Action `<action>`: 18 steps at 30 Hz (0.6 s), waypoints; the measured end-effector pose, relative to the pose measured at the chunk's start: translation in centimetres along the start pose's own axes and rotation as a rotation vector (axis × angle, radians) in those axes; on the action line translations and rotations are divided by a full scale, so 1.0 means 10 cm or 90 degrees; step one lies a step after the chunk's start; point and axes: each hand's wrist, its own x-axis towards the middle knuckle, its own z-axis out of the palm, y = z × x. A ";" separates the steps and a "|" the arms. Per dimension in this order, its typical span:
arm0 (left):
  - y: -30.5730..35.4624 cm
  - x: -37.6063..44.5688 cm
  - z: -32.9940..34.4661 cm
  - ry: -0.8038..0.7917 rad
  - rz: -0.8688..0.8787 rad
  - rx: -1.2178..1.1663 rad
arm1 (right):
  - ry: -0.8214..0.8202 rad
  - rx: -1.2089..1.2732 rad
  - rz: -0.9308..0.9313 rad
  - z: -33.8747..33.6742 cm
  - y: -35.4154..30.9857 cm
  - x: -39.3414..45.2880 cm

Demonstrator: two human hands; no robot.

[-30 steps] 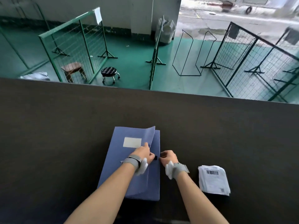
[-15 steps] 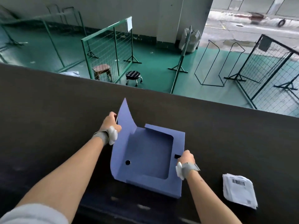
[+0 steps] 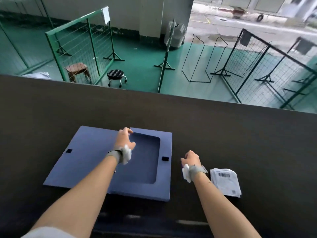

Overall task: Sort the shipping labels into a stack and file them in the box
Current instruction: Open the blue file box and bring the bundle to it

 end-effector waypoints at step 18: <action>1.44 -0.70 3.03 -0.439 -0.224 -0.085 | -0.097 0.064 0.218 -1.09 1.98 0.59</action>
